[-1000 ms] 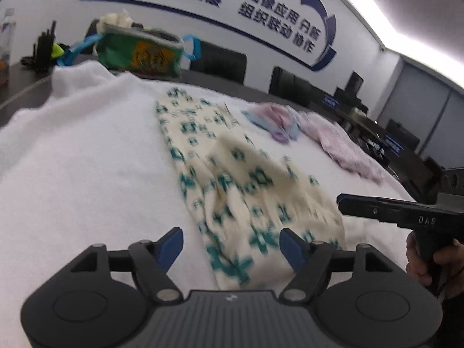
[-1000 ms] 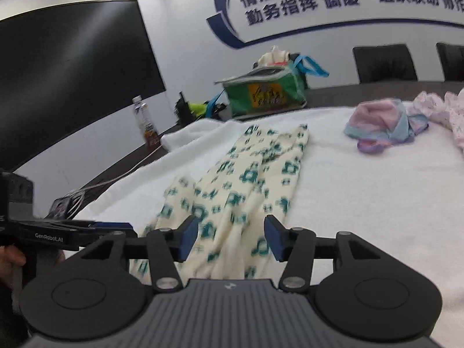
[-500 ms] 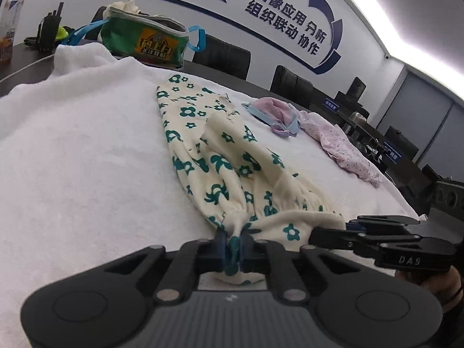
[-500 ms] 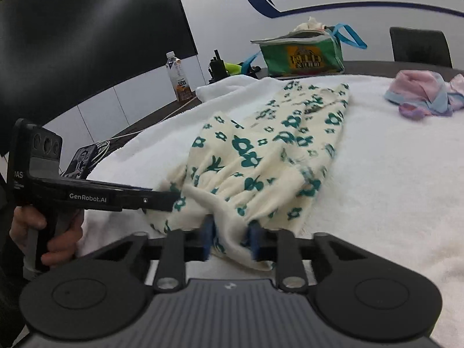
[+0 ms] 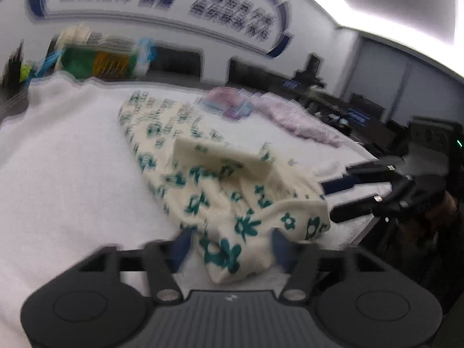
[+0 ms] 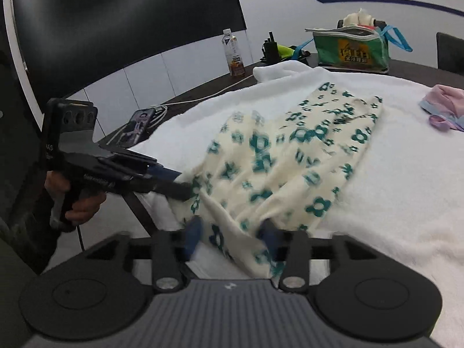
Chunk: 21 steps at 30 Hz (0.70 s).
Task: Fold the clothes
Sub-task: 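Lift the garment end with both grippers and fold it toward the garment body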
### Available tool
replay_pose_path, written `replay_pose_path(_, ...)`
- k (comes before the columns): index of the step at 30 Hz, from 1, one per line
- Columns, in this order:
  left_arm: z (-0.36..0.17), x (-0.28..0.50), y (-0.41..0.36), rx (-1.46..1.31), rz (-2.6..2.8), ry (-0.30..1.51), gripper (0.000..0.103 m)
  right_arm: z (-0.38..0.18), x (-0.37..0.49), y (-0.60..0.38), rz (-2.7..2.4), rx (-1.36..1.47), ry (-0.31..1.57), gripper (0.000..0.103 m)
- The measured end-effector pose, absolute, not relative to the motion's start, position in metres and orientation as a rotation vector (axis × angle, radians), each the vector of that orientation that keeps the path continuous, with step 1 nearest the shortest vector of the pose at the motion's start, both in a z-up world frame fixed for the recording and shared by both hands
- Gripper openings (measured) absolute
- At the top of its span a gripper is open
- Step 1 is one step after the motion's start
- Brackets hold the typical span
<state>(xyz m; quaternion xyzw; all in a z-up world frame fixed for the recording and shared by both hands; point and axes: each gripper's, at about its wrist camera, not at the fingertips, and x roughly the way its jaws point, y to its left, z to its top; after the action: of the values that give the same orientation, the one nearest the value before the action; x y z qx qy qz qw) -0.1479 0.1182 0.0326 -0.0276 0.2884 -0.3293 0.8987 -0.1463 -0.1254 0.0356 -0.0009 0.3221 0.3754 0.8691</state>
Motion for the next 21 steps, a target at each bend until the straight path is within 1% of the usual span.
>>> replay_pose_path(2,0.035,-0.148,0.116,-0.004,-0.708,0.546,0.080,0.035,-0.153,-0.127,0.754,-0.064,0.609,0.066)
replay_pose_path(3,0.036,-0.146,0.113,0.022,-0.726,0.534,0.080,0.035,-0.155,-0.125,0.739,-0.109,0.573,0.069)
replay_pose_path(5,0.036,-0.138,0.104,0.080,-0.789,0.550,0.081,0.033,-0.157,-0.117,0.738,-0.198,0.508,0.076)
replay_pose_path(7,0.033,-0.133,0.092,0.165,-0.819,0.586,0.081,0.028,-0.155,-0.107,0.800,-0.266,0.470,0.085)
replay_pose_path(11,0.026,-0.140,0.088,0.279,-0.861,0.543,0.081,0.014,-0.146,-0.089,0.917,-0.370,0.459,0.086)
replay_pose_path(14,0.025,-0.156,0.094,0.334,-0.827,0.499,0.082,0.016,-0.145,-0.088,0.934,-0.405,0.469,0.086)
replay_pose_path(16,0.023,-0.161,0.099,0.336,-0.814,0.493,0.087,0.026,-0.147,-0.104,0.927,-0.355,0.453,0.086)
replay_pose_path(17,0.021,-0.158,0.098,0.331,-0.827,0.499,0.087,0.029,-0.144,-0.114,0.907,-0.304,0.455,0.091)
replay_pose_path(19,0.018,-0.151,0.090,0.343,-0.833,0.521,0.087,0.026,-0.137,-0.129,0.882,-0.206,0.478,0.095)
replay_pose_path(21,0.016,-0.144,0.079,0.363,-0.825,0.538,0.087,0.018,-0.131,-0.129,0.884,-0.171,0.501,0.095)
